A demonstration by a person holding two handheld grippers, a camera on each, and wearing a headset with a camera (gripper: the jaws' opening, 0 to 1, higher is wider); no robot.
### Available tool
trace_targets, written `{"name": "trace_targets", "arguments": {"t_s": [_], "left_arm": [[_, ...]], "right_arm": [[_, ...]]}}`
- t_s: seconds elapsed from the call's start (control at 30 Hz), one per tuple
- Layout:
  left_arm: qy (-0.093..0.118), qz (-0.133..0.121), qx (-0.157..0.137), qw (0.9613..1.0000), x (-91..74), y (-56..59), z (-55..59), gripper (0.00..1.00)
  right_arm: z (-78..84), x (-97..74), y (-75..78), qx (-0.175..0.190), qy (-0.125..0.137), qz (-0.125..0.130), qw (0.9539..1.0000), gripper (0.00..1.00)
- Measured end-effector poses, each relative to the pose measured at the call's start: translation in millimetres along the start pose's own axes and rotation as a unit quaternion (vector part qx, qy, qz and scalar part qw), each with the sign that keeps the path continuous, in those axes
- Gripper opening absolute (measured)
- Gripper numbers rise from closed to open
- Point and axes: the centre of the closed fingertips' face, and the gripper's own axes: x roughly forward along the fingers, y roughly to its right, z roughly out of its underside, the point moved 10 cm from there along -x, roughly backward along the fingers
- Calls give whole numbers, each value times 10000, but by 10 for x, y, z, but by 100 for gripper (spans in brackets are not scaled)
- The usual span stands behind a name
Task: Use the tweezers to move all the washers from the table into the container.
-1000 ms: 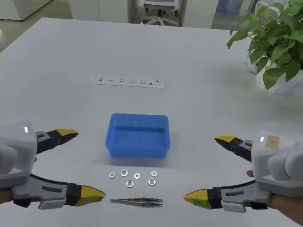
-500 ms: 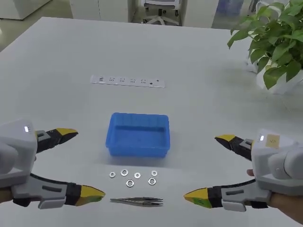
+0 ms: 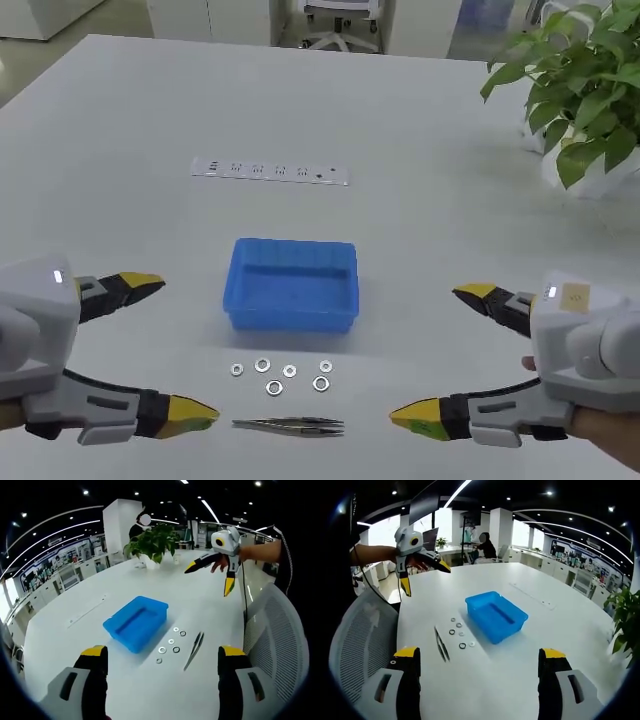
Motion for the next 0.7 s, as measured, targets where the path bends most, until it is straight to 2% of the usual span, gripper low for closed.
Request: {"name": "trace_targets", "arguments": {"t_s": [0.23,0.53,0.7], "left_arm": [[-187,152,142,9996,73,39,24,95],[-402,383,310,9980,170,89,63,92],[-514,537,380,9965,227,116,89,86]], "right_arm": [[14,55,-16,-145,-48,-167,9997,95],[52,157,-74,-372,-256,-427,9981,89],[64,224,-94,-491,-335,-503,9970,83]]}}
